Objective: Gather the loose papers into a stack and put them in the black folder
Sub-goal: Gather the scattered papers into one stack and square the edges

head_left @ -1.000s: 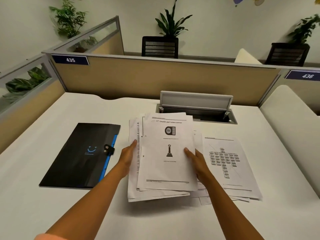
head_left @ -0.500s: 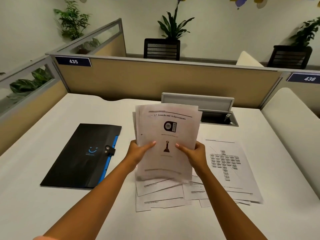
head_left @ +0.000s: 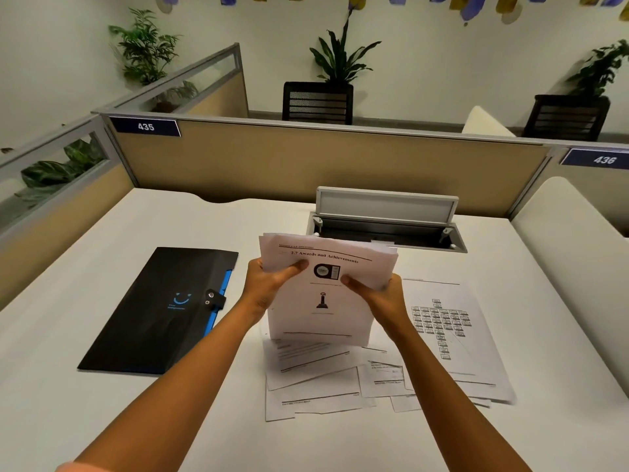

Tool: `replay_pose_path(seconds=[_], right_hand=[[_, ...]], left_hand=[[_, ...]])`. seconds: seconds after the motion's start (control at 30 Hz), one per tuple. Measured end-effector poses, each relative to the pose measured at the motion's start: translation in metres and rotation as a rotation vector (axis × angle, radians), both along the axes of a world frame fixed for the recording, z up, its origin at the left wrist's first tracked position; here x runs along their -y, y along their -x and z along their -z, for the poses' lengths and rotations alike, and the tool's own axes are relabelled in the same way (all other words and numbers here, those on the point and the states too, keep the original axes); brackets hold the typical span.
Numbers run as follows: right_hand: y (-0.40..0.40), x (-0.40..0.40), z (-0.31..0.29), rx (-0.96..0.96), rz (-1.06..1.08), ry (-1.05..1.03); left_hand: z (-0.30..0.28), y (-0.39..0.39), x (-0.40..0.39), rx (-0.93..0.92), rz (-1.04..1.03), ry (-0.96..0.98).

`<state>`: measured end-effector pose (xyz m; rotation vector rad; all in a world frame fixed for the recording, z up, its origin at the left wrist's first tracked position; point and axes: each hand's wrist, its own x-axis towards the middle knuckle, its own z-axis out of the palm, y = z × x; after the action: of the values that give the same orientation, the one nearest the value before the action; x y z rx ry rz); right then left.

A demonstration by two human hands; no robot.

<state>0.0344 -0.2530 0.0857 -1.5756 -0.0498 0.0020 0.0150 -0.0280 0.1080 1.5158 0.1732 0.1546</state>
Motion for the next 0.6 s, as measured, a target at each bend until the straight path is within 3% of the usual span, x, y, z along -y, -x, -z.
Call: replay_pose_path(seconds=[0.6], right_hand=[[0.012, 0.007, 0.047, -0.114, -0.097, 0.074]], left_hand=[[0.046, 0.011, 0.011, -0.050, -0.039, 0.029]])
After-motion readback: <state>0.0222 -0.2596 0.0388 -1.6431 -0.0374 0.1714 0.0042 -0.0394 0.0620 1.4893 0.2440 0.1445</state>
